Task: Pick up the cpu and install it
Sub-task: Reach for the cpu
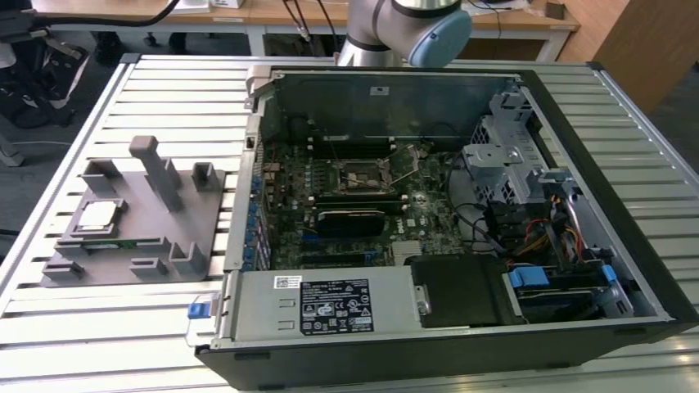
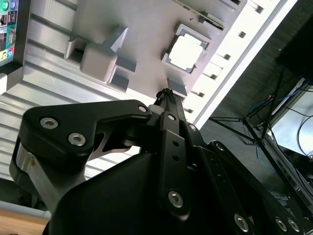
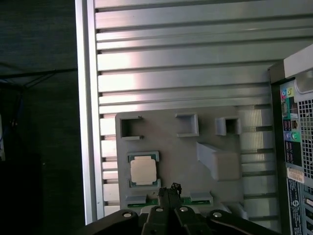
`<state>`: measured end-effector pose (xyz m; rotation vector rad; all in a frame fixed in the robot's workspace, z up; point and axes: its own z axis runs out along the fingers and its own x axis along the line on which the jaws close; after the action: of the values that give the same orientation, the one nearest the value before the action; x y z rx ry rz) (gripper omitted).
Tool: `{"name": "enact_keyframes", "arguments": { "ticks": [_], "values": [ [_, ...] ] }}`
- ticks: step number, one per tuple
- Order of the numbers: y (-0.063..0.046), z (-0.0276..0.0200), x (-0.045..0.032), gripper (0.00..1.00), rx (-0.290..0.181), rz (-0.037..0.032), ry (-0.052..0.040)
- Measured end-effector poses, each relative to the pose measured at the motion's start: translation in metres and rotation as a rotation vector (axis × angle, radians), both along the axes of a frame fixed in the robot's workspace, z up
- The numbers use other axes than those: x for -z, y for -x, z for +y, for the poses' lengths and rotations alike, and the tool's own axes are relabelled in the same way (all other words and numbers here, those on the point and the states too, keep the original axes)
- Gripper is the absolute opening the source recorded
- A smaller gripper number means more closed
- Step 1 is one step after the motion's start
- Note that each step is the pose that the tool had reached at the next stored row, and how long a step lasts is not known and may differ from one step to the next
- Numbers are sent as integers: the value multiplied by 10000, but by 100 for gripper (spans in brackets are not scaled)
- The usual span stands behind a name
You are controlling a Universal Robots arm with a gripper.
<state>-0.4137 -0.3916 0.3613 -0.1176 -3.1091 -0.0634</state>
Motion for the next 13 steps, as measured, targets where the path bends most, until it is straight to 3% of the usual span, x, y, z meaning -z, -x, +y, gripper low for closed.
{"name": "enact_keyframes", "arguments": {
  "ticks": [13],
  "values": [
    [115,0,43,11,-3,162,1]
  ]
}}
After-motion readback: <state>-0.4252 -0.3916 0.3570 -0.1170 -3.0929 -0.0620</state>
